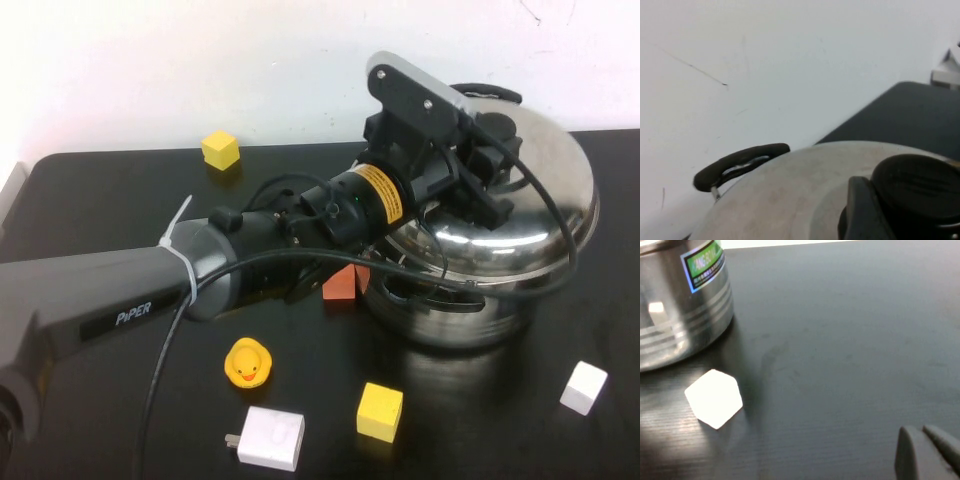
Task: Cover the pot
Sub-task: Place the pot lid on the pot
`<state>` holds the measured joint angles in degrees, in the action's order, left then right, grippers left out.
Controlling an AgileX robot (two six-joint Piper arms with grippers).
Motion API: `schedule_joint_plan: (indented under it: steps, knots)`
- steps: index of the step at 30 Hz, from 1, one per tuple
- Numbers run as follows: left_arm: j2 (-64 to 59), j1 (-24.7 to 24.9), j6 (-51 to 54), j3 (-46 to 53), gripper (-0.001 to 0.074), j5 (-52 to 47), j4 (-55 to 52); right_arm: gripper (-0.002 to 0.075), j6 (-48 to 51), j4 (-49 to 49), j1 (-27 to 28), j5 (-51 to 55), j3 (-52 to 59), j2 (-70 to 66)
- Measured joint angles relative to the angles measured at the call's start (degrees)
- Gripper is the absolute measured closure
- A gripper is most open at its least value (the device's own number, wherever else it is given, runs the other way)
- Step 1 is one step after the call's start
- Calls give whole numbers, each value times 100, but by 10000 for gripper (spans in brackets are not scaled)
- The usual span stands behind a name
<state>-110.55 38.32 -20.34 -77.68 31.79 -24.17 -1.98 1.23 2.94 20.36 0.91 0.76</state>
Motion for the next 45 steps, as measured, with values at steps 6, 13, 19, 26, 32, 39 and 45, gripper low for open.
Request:
schedule_joint_plan:
  steps: [6,13,19,26,32,39,45]
  knots:
    - [11,-63,120,0,399,-18,600,728,0,0,0,0,0,0]
    - [11,-170,216,0,399,-197,911,728,0,0,0,0,0,0]
    - [20,-182,229,-9,399,-286,921,728,0,0,0,0,0,0]
    - [33,-182,-42,-9,399,-286,743,728,0,0,0,0,0,0]
    - [7,-151,-101,-9,399,-338,66,728,0,0,0,0,0,0]
    - [-106,-138,-101,-22,399,-159,-126,728,0,0,0,0,0,0]
    - [-163,-138,-710,-27,399,7,-237,728,0,0,0,0,0,0]
